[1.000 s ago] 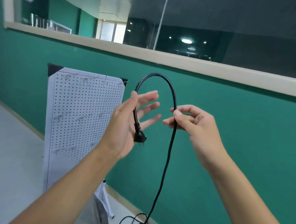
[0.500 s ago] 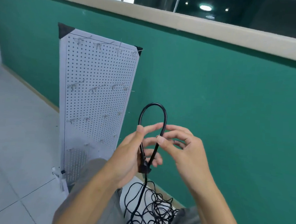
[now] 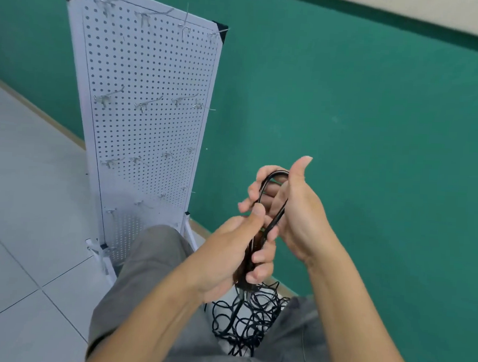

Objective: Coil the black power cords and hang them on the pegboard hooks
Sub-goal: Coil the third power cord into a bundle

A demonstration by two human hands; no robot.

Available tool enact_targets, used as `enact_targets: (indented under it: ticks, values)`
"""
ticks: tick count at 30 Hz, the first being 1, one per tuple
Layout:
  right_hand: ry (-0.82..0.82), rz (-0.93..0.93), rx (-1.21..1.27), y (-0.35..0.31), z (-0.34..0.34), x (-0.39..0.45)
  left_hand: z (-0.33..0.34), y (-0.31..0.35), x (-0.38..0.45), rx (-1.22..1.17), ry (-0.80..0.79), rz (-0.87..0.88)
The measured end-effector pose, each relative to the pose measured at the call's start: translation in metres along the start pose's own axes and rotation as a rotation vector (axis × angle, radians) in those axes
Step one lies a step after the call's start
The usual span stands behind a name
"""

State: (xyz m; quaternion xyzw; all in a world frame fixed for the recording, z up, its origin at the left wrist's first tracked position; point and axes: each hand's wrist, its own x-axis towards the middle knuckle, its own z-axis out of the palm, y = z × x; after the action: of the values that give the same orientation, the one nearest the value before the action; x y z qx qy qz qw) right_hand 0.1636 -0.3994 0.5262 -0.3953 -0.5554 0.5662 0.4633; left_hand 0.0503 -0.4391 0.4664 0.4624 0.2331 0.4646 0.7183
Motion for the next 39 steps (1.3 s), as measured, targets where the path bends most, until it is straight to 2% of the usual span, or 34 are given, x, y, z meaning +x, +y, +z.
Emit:
enact_targets:
  ticks: [4,10,15,20,25,28,34,39]
  values:
    - [-0.004,-0.046,-0.003,0.004,-0.007,0.009,-0.009,-0.002,0.002,0.068,-0.040,0.090]
    - [-0.018,-0.085,-0.061,0.005,-0.007,0.016,-0.014,-0.011,0.001,-0.198,-0.143,0.055]
    - [-0.071,-0.045,-0.044,0.015,0.000,0.015,-0.016,-0.008,0.004,-0.221,0.009,0.119]
    - [-0.191,0.154,-0.076,0.063,0.011,0.003,-0.033,0.002,0.007,-0.338,0.161,0.228]
    - [-0.326,0.218,-0.195,0.112,0.015,-0.009,-0.058,0.023,0.003,-0.418,0.281,0.316]
    - [-0.375,0.179,-0.319,0.124,0.007,-0.015,-0.078,0.033,-0.003,-0.451,0.304,0.354]
    - [-0.228,0.153,-0.386,0.129,-0.022,-0.014,-0.107,0.041,-0.009,-0.376,0.430,0.394]
    - [-0.028,0.017,-0.384,0.108,-0.032,-0.013,-0.115,0.035,-0.007,-0.159,0.550,0.293]
